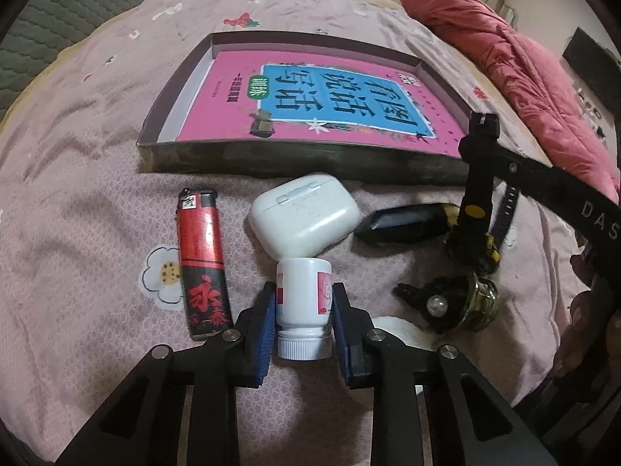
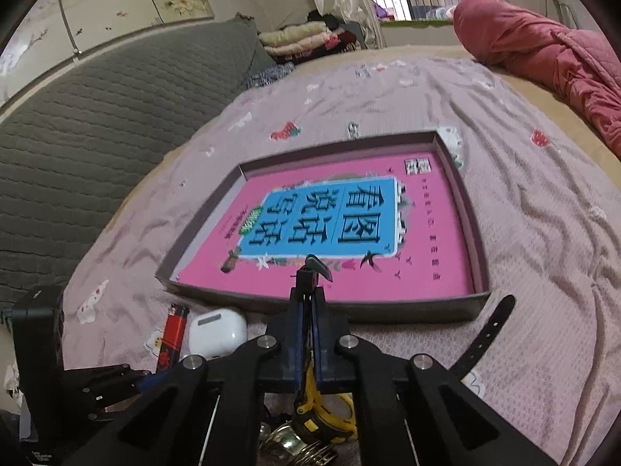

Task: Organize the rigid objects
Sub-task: 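Grasp white pill bottle with left tool while right tool grasps black wristwatch, then carry pill bottle with left tool over tray while right tool carries wristwatch there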

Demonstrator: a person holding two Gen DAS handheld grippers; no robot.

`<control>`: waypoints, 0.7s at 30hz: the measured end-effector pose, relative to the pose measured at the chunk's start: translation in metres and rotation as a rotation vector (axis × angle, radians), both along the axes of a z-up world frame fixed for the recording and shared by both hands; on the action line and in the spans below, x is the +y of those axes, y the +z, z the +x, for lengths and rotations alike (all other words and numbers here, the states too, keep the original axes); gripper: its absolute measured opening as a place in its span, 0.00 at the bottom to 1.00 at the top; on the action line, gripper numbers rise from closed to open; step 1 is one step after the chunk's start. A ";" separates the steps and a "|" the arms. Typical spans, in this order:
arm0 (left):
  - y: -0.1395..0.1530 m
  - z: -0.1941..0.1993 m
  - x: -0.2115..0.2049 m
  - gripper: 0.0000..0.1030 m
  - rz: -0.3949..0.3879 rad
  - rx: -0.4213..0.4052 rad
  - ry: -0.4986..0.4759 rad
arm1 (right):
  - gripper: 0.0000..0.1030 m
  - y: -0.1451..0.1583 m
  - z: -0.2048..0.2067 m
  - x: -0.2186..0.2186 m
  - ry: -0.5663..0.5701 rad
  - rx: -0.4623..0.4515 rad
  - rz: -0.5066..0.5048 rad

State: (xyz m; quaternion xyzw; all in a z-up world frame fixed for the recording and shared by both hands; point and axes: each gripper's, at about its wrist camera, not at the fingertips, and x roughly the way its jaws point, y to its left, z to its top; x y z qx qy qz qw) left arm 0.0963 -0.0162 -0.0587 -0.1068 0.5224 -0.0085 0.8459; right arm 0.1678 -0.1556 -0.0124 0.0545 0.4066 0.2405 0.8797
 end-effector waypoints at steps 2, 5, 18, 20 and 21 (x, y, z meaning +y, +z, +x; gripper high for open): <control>-0.001 0.000 0.001 0.27 -0.009 0.001 0.001 | 0.04 0.004 -0.002 -0.003 -0.001 -0.017 0.006; 0.001 -0.001 0.003 0.26 -0.023 -0.006 0.005 | 0.03 0.009 -0.003 -0.010 -0.010 -0.024 0.036; 0.024 -0.018 0.005 0.26 -0.028 -0.067 0.004 | 0.03 0.034 -0.015 -0.038 -0.014 -0.089 0.160; 0.028 -0.020 0.005 0.26 -0.026 -0.078 0.007 | 0.03 0.037 -0.017 -0.043 -0.018 -0.095 0.183; 0.030 -0.020 0.005 0.26 -0.023 -0.082 0.009 | 0.03 0.038 -0.018 -0.045 -0.020 -0.102 0.188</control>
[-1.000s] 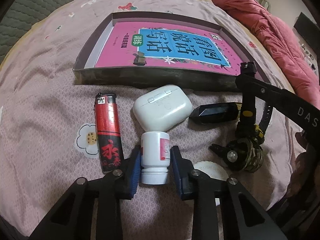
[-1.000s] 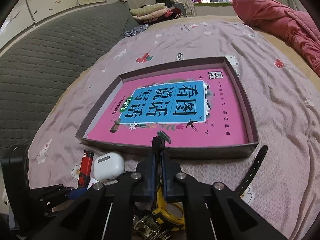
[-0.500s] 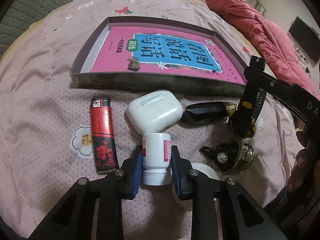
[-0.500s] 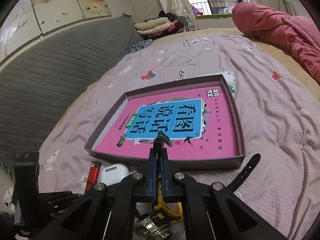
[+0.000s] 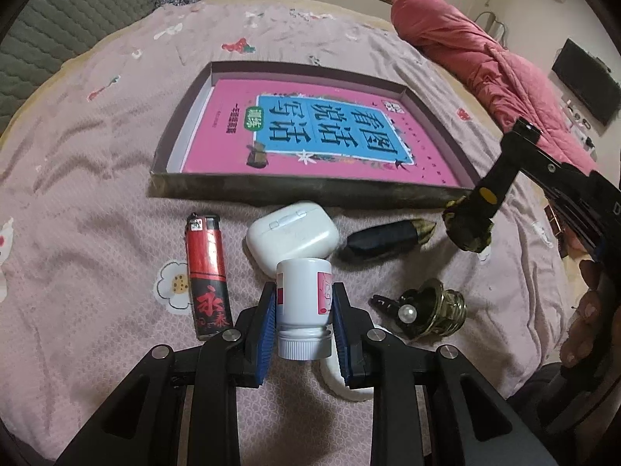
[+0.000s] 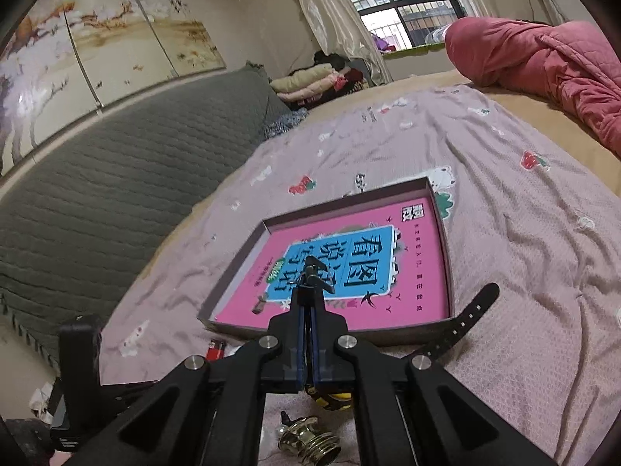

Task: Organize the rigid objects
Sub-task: 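Carry pill bottle with left tool over tray while right tool carries wristwatch there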

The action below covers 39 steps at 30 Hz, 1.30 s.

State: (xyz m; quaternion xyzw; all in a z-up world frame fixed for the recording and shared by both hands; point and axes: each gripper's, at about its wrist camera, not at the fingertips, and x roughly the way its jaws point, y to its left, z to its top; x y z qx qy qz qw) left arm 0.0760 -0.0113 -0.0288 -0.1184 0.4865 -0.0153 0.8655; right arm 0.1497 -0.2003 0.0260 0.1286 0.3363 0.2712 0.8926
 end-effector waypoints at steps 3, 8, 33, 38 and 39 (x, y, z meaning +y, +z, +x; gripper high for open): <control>0.004 -0.001 0.001 0.26 0.005 -0.009 0.004 | 0.03 0.006 -0.005 -0.003 0.005 -0.027 0.007; 0.014 0.000 0.000 0.26 0.016 -0.036 0.005 | 0.03 0.015 -0.013 -0.002 0.016 -0.070 0.014; 0.033 0.033 0.029 0.26 0.034 -0.090 0.057 | 0.03 0.022 0.003 0.006 -0.021 -0.132 -0.005; 0.033 0.045 0.035 0.26 0.033 -0.099 0.072 | 0.03 0.020 0.010 0.003 -0.046 -0.137 -0.016; 0.033 0.047 0.035 0.26 0.033 -0.100 0.074 | 0.03 0.020 0.012 0.003 -0.050 -0.138 -0.023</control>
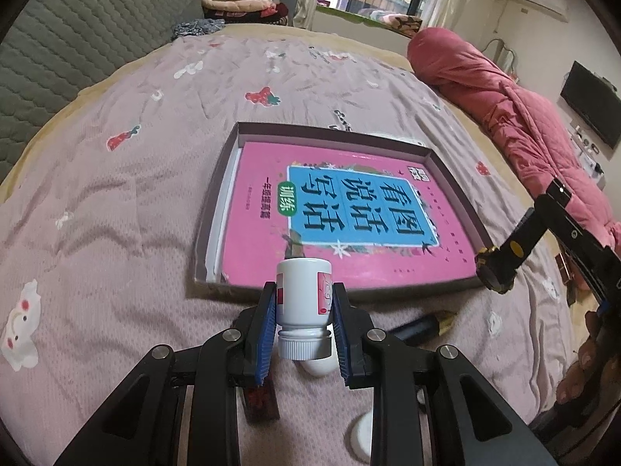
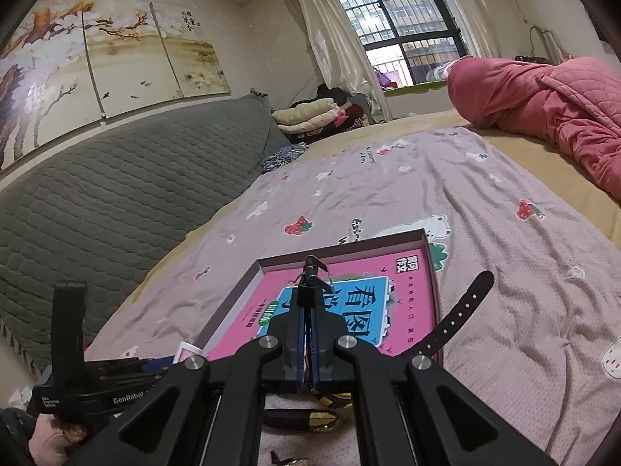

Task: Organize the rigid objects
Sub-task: 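Carry pill bottle with left tool over tray while right tool carries wristwatch there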

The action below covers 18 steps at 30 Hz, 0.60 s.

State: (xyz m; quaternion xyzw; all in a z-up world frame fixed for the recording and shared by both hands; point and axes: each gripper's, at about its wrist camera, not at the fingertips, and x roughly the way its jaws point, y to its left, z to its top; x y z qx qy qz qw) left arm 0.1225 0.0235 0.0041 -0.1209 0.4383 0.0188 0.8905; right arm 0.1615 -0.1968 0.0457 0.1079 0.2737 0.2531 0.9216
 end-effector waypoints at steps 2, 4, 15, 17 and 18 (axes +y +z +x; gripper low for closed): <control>0.000 0.004 0.002 0.26 0.000 -0.002 0.004 | 0.03 -0.001 0.003 0.001 -0.006 -0.001 -0.010; -0.001 0.008 0.003 0.26 -0.001 -0.002 0.006 | 0.03 -0.001 0.005 0.002 -0.009 -0.007 -0.024; -0.007 0.033 0.010 0.26 0.005 -0.002 0.023 | 0.03 -0.005 0.015 0.007 -0.023 -0.019 -0.060; -0.007 0.035 0.012 0.26 -0.001 -0.009 0.035 | 0.03 -0.005 0.019 0.006 -0.032 -0.020 -0.061; -0.008 0.036 0.012 0.26 -0.001 -0.010 0.037 | 0.03 -0.004 0.020 0.004 -0.037 -0.024 -0.062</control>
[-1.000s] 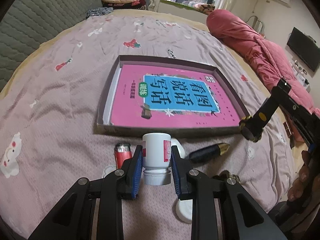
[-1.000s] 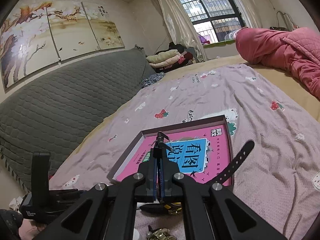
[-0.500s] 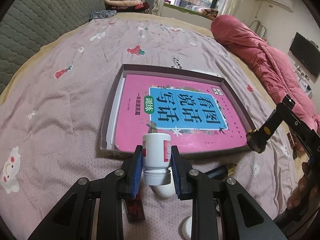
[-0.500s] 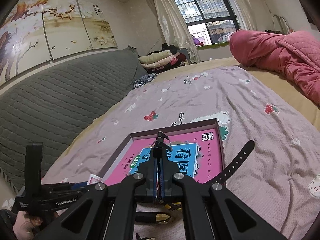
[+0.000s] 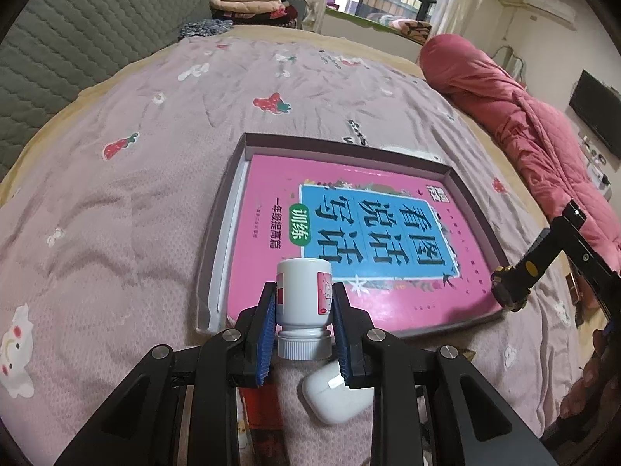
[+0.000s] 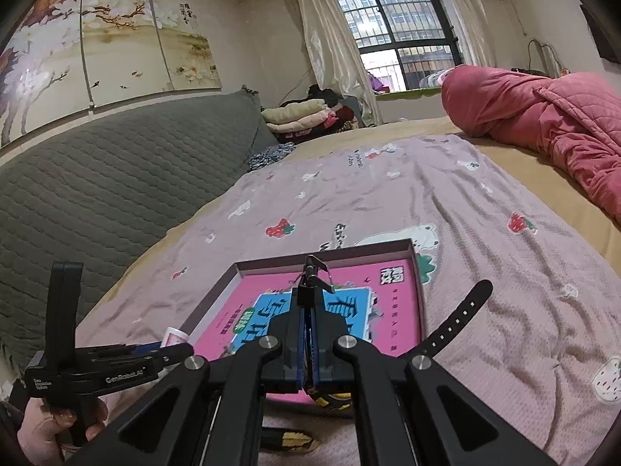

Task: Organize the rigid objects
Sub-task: 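Carry pill bottle with left tool over tray while right tool carries wristwatch there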

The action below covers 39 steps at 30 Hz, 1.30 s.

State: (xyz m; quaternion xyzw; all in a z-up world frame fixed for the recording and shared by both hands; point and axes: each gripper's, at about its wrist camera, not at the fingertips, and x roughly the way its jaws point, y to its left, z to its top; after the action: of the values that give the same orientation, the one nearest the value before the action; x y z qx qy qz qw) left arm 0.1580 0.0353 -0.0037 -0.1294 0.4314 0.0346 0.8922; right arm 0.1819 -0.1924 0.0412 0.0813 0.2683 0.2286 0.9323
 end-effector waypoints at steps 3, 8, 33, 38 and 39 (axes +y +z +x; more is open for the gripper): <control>-0.002 0.005 0.001 0.26 -0.003 -0.001 -0.001 | 0.03 0.001 0.006 -0.003 -0.013 -0.006 -0.003; -0.001 0.013 0.002 0.26 -0.007 -0.009 -0.002 | 0.03 -0.001 0.016 -0.003 -0.028 -0.005 -0.010; -0.035 0.033 0.000 0.26 0.045 0.051 -0.017 | 0.03 -0.031 0.013 0.027 0.055 0.064 -0.112; -0.040 0.034 0.001 0.27 0.046 0.065 -0.014 | 0.03 -0.035 0.011 0.030 0.063 0.076 -0.134; -0.041 0.035 0.001 0.27 0.045 0.067 -0.014 | 0.03 -0.037 0.012 0.030 0.062 0.087 -0.136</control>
State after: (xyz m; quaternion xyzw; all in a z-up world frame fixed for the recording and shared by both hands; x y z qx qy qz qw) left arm 0.1930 0.0366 -0.0448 -0.1048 0.4611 0.0424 0.8801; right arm 0.1934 -0.1627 0.0046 0.0191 0.3257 0.2348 0.9157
